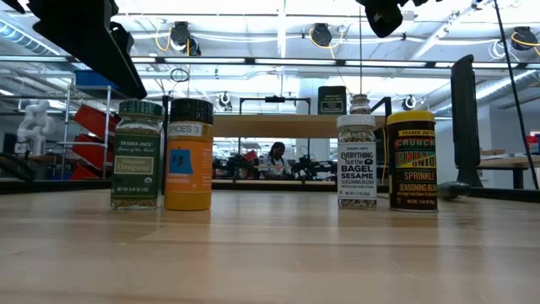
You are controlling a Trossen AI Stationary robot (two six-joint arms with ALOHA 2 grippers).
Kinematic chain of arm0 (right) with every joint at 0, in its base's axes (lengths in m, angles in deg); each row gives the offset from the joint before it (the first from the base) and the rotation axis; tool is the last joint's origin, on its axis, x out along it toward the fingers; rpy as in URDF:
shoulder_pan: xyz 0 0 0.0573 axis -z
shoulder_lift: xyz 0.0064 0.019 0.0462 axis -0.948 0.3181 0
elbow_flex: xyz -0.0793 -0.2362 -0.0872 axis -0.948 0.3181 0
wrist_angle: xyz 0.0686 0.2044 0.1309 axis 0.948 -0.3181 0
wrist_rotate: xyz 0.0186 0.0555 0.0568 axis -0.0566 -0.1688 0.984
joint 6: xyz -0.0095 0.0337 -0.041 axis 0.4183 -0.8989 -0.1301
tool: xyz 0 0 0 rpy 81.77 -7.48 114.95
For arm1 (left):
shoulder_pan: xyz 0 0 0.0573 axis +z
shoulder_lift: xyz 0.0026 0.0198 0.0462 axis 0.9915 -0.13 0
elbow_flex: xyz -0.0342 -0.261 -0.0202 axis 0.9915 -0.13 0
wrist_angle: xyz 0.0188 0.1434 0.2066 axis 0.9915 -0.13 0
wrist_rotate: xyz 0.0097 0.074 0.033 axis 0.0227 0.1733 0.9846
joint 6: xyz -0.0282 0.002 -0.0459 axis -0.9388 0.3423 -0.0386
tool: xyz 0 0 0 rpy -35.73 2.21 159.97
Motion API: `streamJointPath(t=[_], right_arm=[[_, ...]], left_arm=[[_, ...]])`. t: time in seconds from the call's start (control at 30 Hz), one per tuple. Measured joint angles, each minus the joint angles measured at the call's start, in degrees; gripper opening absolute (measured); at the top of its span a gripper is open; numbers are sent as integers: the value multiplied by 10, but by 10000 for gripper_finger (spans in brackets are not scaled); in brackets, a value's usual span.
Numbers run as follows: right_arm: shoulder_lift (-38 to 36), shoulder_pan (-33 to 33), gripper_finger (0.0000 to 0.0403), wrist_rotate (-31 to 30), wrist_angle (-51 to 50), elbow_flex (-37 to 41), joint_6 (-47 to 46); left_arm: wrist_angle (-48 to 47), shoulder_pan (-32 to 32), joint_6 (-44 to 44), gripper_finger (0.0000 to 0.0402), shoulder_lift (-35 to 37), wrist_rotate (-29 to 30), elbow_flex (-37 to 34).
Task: Shelf spices
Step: Put the green seasoning bottle on the shelf
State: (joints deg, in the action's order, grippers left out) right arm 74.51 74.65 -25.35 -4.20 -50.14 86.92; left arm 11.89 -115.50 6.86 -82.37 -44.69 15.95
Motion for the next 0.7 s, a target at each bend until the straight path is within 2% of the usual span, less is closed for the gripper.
streamJointPath(t=[0.53, 0.7], right_arm=[[0, -28, 185, -32, -14, 0, 4], [13, -60, 185, -87, -56, 0, -12]], left_arm=[[11, 18, 1, 274, -55, 1, 0], [10, 26, 5, 274, -61, 0, 0]])
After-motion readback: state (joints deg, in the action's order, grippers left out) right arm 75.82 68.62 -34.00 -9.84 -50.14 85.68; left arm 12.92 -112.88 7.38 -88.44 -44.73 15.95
